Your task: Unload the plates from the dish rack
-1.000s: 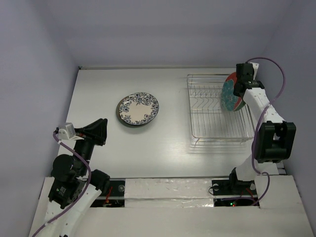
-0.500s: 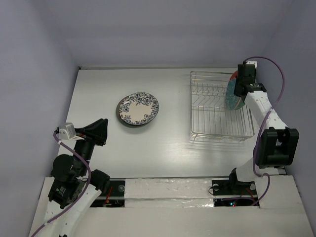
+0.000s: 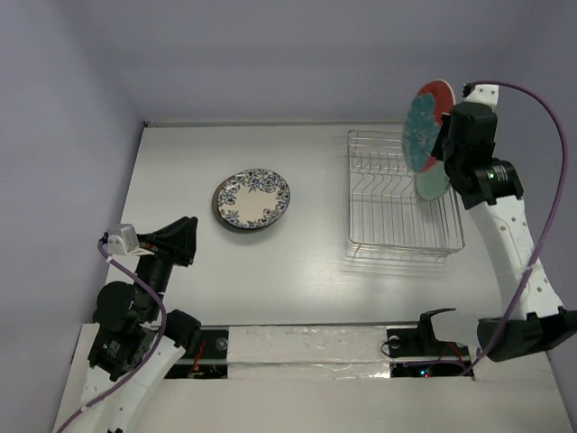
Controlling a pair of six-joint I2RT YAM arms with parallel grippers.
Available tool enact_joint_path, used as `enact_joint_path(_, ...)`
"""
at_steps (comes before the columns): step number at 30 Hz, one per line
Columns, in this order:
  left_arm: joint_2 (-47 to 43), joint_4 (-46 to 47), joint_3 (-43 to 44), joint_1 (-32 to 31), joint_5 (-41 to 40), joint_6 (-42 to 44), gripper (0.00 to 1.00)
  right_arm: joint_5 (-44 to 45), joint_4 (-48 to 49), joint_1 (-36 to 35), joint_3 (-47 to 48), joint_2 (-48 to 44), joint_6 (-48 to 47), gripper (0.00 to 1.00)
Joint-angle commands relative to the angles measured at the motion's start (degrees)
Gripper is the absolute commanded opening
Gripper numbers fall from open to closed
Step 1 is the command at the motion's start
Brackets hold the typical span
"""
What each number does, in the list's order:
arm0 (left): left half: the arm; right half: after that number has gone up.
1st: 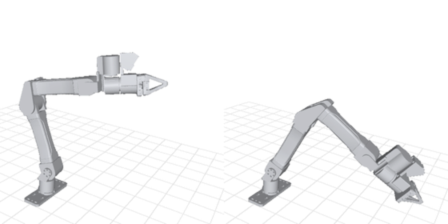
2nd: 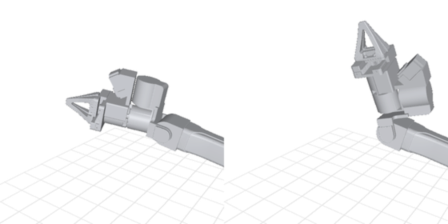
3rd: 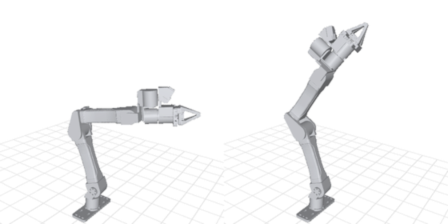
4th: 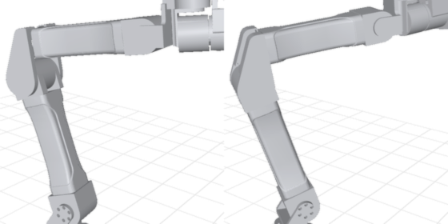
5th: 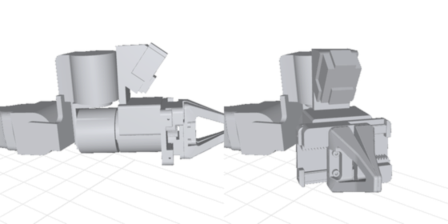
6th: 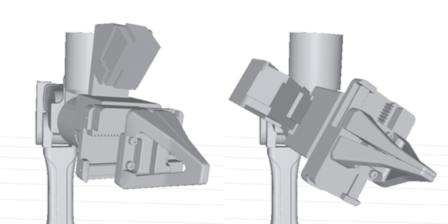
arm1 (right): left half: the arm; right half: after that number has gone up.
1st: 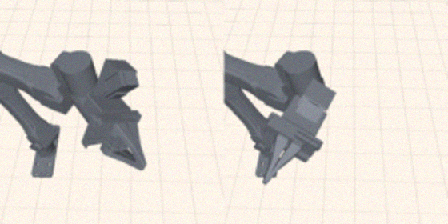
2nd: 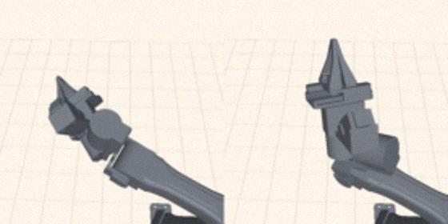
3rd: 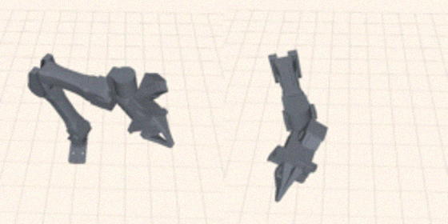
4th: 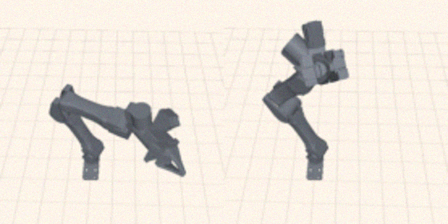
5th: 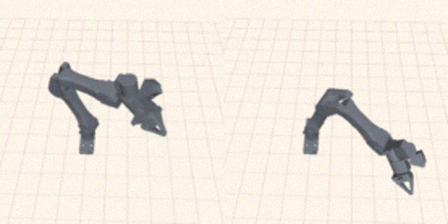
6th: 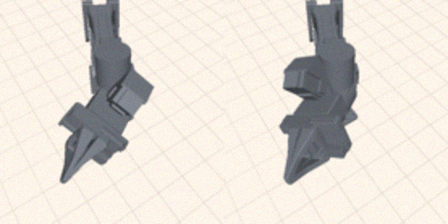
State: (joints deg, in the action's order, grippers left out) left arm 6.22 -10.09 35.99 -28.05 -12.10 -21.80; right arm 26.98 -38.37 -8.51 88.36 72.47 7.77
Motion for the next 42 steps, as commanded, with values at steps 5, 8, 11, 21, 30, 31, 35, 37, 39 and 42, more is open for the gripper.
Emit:
enact_joint_path(5,1.8,2.4,-0.3,-0.3,0.2,0.1,0.23,-18.4,22.6,-14.4,-8.1,-1.6,24.9,0.0)
enact_joint_path(8,2.0,2.3,-0.3,-0.3,0.2,0.0,0.23,-24.7,33.8,-18.8,-13.1,2.0,33.4,0.0)
enact_joint_path(11,2.7,2.1,-0.3,-0.3,0.2,-0.1,0.23,-28.6,43.6,-22.6,-15.0,7.9,39.8,0.0)
enact_joint_path(21,3.8,2.0,-0.4,-0.3,0.2,-0.3,0.23,-29.4,53.5,-29.4,-12.0,27.5,50.8,0.0)
enact_joint_path(30,3.7,2.0,-0.3,-0.3,0.2,-0.2,0.23,-32.5,54.5,-31.7,-10.8,35.2,54.3,0.06)
enact_joint_path(31,3.7,2.0,-0.4,-0.3,0.2,-0.2,0.23,-32.6,54.5,-32.3,-11.0,35.5,54.5,0.12)
enact_joint_path(35,3.5,1.9,-0.4,-0.3,0.2,-0.3,0.24,-33.7,50.8,-32.9,-11.4,36.3,52.2,0.31)
enact_joint_path(37,3.5,2.0,-0.3,-0.3,0.2,-0.2,0.24,-33.6,49.0,-32.9,-12.9,34.9,51.1,0.43)
enact_joint_path(39,3.4,2.0,-0.3,-0.3,0.2,-0.3,0.24,-34.1,45.6,-33.4,-13.3,33.4,48.4,0.53)
enact_joint_path(42,3.3,2.1,-0.4,-0.3,0.2,-0.3,0.24,-34.1,39.0,-33.4,-12.7,32.0,43.6,0.72)
